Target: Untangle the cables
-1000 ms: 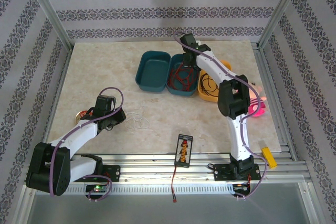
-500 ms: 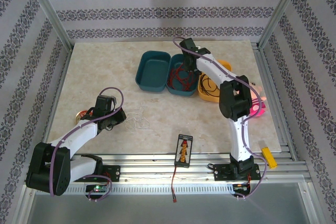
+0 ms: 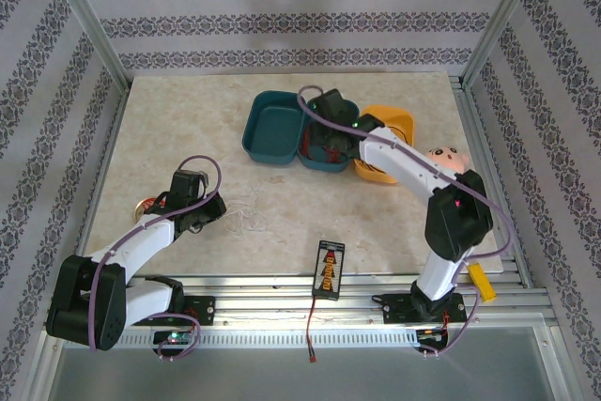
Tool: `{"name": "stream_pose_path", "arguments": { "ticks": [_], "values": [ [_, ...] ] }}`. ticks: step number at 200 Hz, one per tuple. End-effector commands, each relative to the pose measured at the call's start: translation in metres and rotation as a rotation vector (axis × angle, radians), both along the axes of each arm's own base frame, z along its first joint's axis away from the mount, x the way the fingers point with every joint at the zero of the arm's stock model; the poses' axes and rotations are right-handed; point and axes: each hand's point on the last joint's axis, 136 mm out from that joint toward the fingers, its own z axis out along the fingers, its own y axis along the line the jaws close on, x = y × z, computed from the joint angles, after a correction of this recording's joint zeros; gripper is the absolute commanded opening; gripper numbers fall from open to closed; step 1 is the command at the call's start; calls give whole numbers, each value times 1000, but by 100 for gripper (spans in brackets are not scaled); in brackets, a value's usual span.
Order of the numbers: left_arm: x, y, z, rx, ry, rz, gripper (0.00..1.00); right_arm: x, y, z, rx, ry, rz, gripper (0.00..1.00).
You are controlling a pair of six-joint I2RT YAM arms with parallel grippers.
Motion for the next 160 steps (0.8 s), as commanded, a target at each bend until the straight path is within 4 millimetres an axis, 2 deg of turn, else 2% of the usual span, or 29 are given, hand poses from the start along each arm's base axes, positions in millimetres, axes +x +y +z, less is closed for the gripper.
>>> {"name": "stream_pose_path", "arguments": {
  "ticks": [1,36,71,89,125,160],
  "values": [
    [12,-6,15,-46,-55,-3,0,-19,5,-1,15,-33,-3,98],
    [13,-18,15,-96,-62,-19,0,-59,26,-17,65,-27,35,98],
    [15,-26,15,-94,-56,-44,0,-83,44,-21,109,-22,56,98],
    [16,-33,14,-91,-52,-61,0,-92,57,-27,127,-3,66,98],
    [15,-49,13,-87,-41,-113,1,-102,82,-53,154,71,88,98],
    [12,-57,10,-77,-30,-137,15,-106,103,-79,162,170,107,98]
  ]
}}
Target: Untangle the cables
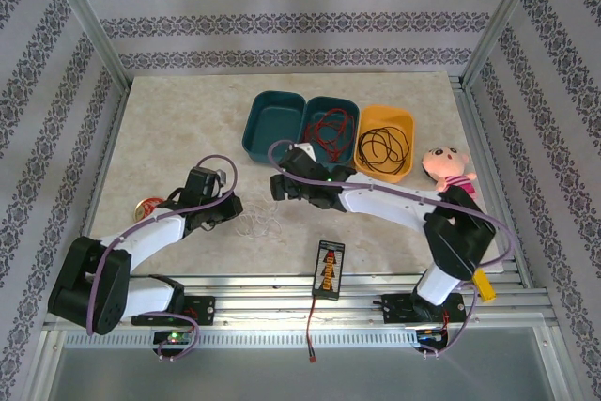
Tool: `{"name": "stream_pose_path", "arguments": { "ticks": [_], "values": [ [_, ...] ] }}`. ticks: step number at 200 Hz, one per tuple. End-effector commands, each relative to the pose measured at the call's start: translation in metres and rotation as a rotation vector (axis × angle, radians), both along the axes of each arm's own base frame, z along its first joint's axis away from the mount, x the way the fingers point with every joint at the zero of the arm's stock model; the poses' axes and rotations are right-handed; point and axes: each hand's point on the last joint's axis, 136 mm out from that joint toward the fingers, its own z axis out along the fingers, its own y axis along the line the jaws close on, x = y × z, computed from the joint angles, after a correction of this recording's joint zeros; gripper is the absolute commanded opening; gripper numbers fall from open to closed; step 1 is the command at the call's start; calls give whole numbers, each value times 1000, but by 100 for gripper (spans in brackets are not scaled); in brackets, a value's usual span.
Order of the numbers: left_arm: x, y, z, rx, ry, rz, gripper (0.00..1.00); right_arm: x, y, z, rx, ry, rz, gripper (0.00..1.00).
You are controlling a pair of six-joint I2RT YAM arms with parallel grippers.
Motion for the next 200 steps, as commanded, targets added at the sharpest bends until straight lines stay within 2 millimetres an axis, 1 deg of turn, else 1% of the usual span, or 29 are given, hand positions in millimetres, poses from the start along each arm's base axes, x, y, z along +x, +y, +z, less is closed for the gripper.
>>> {"name": "stream_pose_path", "arguments": {
  "ticks": [1,7,21,39,67,73,86,94,129,151,168,200],
  "values": [
    [9,-8,9,-13,-30,-8,16,-1,18,-12,38,69,-1,98],
    [9,-7,8,-10,-28,-2,18,-2,21,-16,37,82,3,98],
    [7,-3,7,11,-22,11,31,-3,26,-21,40,110,9,91],
    [7,3,8,43,-24,26,35,-5,30,-26,42,135,12,83],
    [8,8,12,81,-35,24,50,-7,29,-29,46,155,1,75],
    [10,9,13,87,-39,25,54,-8,29,-30,46,160,3,73],
    [12,11,13,111,-38,24,70,-10,31,-32,54,174,3,71],
    [14,13,13,128,-36,27,76,-11,33,-32,64,183,7,68],
    [25,22,21,196,-63,34,77,-13,44,-33,102,203,25,61],
    [31,25,21,236,-71,4,72,-13,49,-36,99,217,32,59],
    [32,24,16,270,-58,-64,68,-13,51,-39,98,227,34,58],
    [30,12,9,302,-30,-239,64,-12,52,-38,100,227,32,59]
  ]
}}
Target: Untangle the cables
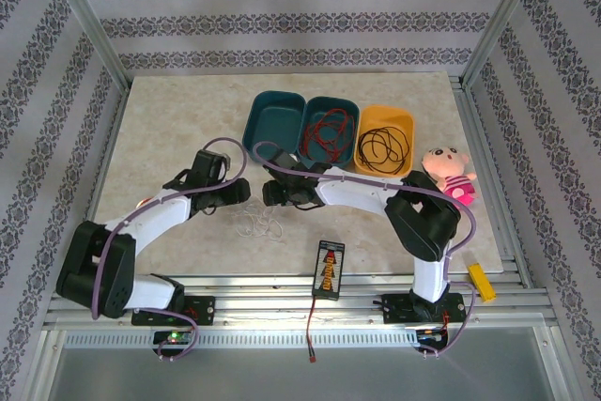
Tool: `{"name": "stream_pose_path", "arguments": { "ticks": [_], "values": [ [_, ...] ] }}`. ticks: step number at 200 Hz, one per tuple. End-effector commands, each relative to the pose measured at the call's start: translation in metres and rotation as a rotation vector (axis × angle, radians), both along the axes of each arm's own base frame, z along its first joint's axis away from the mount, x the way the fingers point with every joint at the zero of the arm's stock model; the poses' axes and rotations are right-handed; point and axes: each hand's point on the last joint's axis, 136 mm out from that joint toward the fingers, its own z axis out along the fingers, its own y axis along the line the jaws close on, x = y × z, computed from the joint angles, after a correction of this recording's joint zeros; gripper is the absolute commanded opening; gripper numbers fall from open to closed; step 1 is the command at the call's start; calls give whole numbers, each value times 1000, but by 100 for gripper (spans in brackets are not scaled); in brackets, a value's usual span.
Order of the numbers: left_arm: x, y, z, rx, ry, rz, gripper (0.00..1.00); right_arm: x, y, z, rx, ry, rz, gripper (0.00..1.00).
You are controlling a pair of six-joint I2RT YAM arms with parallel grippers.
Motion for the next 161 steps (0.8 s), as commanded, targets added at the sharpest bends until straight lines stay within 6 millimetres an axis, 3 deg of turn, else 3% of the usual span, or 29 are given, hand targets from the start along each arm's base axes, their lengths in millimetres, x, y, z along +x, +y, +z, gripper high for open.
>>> {"name": "stream_pose_path", "arguments": {
  "ticks": [1,46,112,137,161],
  "values": [
    [-6,-3,-6,65,46,-151,64,-1,9,6,22,6,0,59],
    [0,2,-22,119,106,-148,52,-1,6,13,19,-12,-6,61],
    [-7,-5,-14,45,101,-129,61,-3,-4,15,9,-31,-27,66],
    [-14,9,-24,108,142,-84,54,-2,-7,17,6,-44,-34,69],
    [-15,10,-31,113,162,-75,52,-2,-11,20,2,-56,-41,71]
  ]
}}
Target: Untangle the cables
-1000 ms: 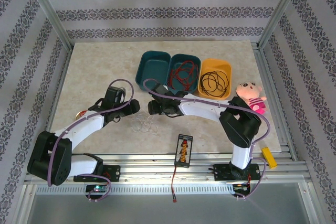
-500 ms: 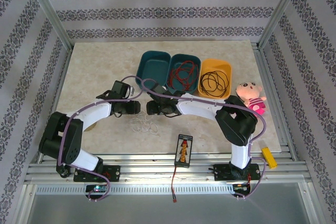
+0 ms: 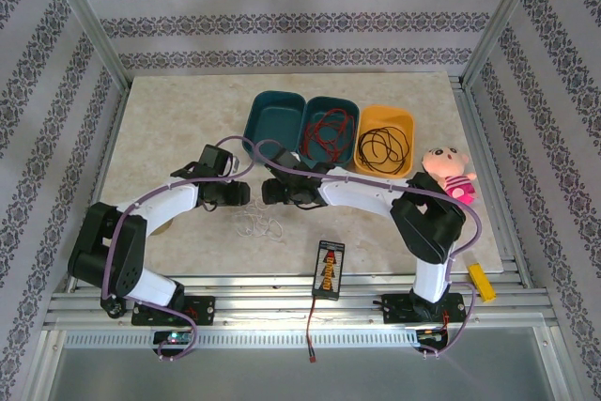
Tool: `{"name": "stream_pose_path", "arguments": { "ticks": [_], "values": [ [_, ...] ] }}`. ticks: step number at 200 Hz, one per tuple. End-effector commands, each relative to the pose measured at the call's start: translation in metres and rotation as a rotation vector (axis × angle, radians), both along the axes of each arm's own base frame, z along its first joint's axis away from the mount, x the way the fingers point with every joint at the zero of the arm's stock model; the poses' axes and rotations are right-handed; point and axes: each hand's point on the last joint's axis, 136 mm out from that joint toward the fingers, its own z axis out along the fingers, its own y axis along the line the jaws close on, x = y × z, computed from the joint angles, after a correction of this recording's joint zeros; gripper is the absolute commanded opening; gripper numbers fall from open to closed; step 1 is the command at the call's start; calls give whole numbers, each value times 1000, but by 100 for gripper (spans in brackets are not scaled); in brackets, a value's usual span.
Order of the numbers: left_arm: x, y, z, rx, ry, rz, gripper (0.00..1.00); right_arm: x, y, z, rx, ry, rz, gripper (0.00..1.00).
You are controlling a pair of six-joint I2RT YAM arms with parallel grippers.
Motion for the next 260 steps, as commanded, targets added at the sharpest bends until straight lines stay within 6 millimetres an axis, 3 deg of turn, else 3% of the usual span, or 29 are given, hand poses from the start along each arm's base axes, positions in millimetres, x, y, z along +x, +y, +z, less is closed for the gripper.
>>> {"name": "stream_pose_path", "arguments": {
  "ticks": [1,76,147,181,260],
  "values": [
    [-11,12,-14,37,64,41,51,-2,-6,11,-4,-34,-17,71],
    [10,9,-32,50,72,67,51,-5,-9,13,-9,-45,-19,74],
    [33,11,-23,74,20,102,27,-4,-8,11,-15,-48,-16,74],
    [41,14,-9,80,-23,128,10,-5,-5,8,-16,-43,-7,75],
    [31,10,56,-33,-155,157,9,-28,4,4,45,-21,63,65]
  ]
}}
